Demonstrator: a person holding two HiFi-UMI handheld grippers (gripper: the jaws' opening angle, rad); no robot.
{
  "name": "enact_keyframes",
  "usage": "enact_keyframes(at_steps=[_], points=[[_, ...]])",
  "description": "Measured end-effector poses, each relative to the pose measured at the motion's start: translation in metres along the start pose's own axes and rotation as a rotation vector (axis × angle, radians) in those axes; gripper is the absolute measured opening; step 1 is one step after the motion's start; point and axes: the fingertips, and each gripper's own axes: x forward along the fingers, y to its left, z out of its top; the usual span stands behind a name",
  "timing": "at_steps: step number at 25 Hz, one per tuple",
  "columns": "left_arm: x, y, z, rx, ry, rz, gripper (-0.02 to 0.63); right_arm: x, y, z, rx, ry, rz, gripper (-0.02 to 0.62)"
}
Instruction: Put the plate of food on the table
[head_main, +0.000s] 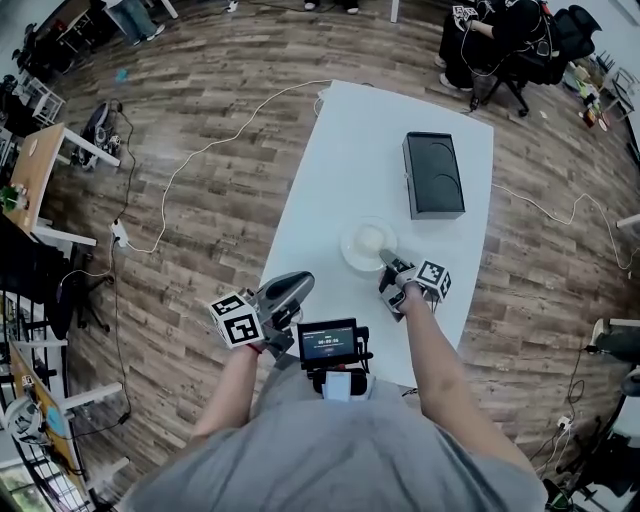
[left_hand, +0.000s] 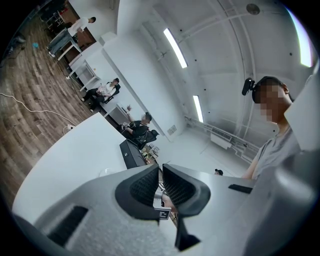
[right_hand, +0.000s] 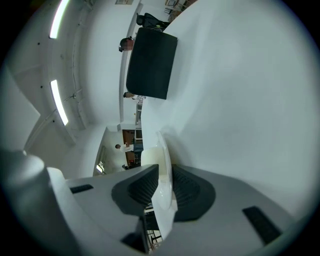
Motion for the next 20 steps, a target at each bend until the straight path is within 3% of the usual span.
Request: enact_keyframes(at_steps=[11,16,20], points=[[-0.006,-0.003,0.001,0.002,-0.020,-0.022,0.031,-0.012,-0.012,0.004,-0.125,-0.059,-0.248,0.060],[-0.004,-0.003,0.000,0.004,-0.022,-0.024,0.031,-0.019,-0.016,0.013,-0.281,-0.071,-0.382,0.060],[-0.007,-0.003,0.002,0.006,-0.031,-0.031,0.031,-0.030,-0.019,0.014,-0.300,-0.080,-0.420,0.059]])
